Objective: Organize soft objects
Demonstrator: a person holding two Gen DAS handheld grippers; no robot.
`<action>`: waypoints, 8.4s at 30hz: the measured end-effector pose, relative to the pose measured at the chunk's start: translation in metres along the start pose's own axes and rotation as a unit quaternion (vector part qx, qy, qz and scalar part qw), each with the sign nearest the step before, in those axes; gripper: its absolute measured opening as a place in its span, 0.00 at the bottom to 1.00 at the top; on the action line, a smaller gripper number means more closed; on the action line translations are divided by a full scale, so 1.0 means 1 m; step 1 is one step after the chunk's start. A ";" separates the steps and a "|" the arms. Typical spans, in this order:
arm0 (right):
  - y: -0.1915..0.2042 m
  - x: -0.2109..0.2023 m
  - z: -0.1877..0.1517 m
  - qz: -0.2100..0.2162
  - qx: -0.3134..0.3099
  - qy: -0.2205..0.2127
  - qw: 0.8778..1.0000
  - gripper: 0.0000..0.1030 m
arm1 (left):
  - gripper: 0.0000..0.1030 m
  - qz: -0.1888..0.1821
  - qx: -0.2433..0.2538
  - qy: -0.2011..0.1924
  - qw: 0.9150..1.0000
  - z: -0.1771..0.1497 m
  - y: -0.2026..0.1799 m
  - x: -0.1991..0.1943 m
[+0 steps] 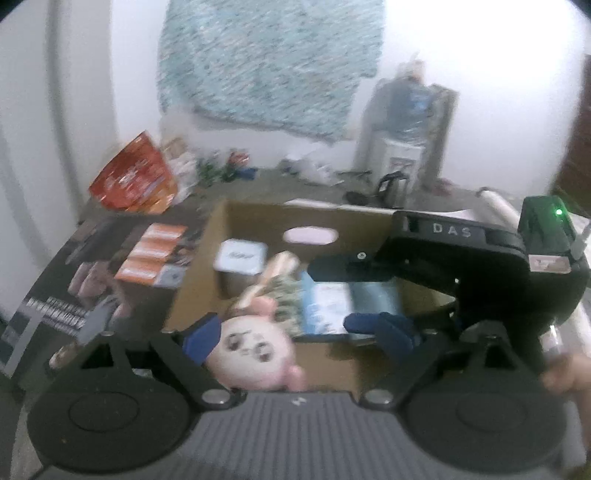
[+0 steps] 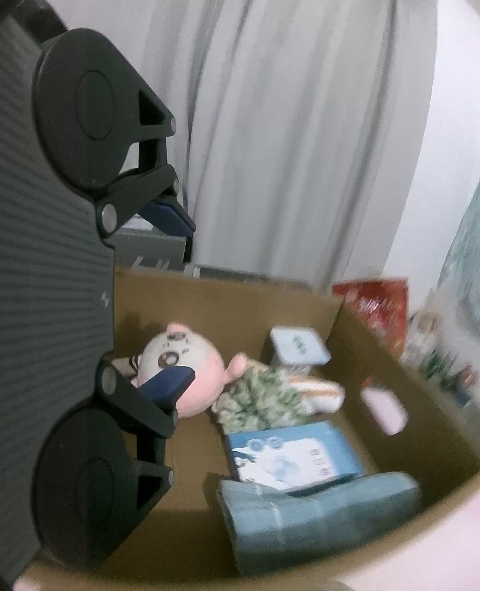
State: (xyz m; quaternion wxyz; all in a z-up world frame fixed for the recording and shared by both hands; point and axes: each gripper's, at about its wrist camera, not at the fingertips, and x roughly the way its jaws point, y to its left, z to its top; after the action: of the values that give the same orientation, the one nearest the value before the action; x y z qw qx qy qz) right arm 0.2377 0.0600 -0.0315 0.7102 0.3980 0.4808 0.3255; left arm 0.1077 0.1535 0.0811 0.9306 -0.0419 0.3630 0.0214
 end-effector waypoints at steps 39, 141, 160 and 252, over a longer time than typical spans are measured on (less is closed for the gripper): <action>-0.283 -0.251 0.032 -0.115 0.083 -0.264 0.954 0.64 | 0.91 -0.183 0.273 -0.002 0.945 -0.066 -0.320 0.096; -0.167 -0.194 0.162 -0.460 -0.205 -0.116 0.856 0.72 | 0.32 -0.155 -0.133 0.215 0.955 -0.023 0.004 0.144; -0.117 -0.279 0.060 -0.113 -0.059 -0.154 0.980 0.72 | 0.33 -0.105 -0.092 0.210 0.968 -0.023 0.020 0.140; -0.150 -0.295 -0.086 -0.141 -0.053 -0.240 0.959 0.91 | 0.89 -0.124 0.040 0.048 0.990 -0.017 -0.107 0.025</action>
State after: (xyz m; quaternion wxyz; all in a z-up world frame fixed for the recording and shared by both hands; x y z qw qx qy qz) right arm 0.0725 -0.2384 -0.0567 0.8635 0.3543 0.3296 0.1424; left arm 0.1224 0.0458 0.0581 0.9086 -0.0504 0.3995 -0.1109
